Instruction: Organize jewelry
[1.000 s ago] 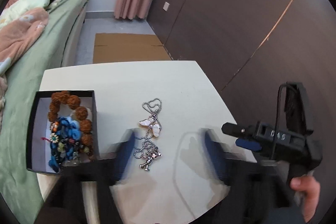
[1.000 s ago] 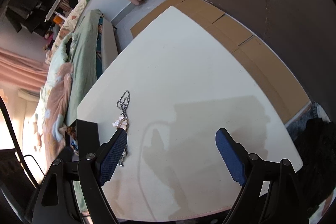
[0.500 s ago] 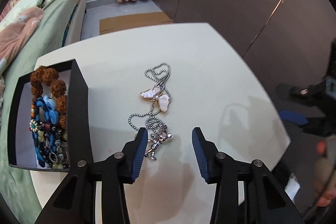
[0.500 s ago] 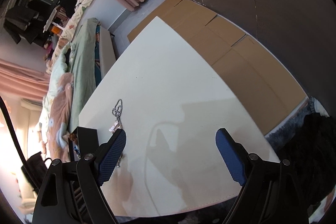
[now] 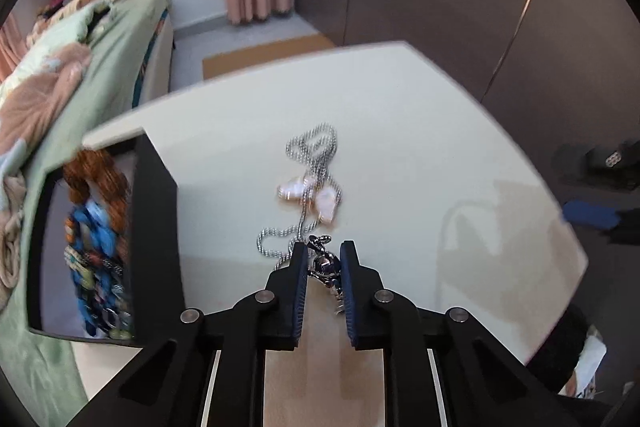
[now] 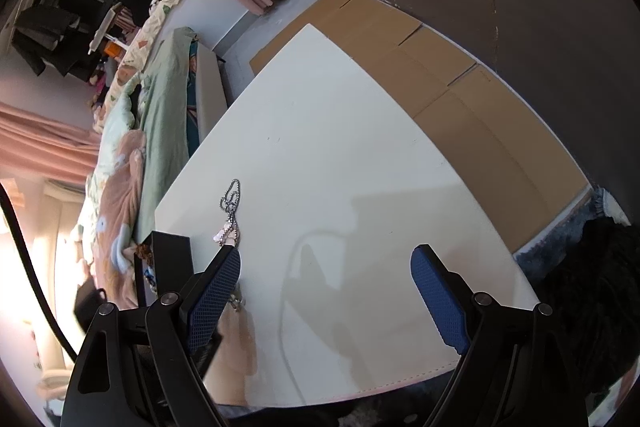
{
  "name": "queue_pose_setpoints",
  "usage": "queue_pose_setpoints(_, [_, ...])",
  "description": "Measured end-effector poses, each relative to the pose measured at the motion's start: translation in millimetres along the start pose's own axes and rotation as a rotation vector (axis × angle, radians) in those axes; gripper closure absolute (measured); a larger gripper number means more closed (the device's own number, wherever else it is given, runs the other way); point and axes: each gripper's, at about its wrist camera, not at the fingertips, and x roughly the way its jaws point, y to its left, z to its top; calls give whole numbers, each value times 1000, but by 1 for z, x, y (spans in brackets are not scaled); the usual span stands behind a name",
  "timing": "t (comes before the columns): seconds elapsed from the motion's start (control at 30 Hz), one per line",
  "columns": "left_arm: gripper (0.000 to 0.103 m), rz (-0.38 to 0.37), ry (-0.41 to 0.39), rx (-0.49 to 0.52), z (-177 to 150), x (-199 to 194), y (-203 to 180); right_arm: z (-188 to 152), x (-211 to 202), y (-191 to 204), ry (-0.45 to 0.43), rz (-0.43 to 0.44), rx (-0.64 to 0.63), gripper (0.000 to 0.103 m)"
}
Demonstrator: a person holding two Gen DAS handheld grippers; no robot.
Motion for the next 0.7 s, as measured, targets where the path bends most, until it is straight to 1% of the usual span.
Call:
queue_pose_setpoints(0.1, [90, -45, -69, -23, 11, -26, 4, 0, 1, 2, 1, 3, -7, 15])
queue_pose_setpoints(0.3, [90, -88, -212, -67, 38, -81, 12, 1, 9, 9, 14, 25, 9, 15])
queue_pose_setpoints(0.47, [90, -88, -313, -64, 65, -124, 17, 1, 17, 19, 29, 30, -13, 15])
queue_pose_setpoints(0.7, [90, -87, -404, -77, 88, -166, 30, 3, 30, 29, 48, 26, -30, 15])
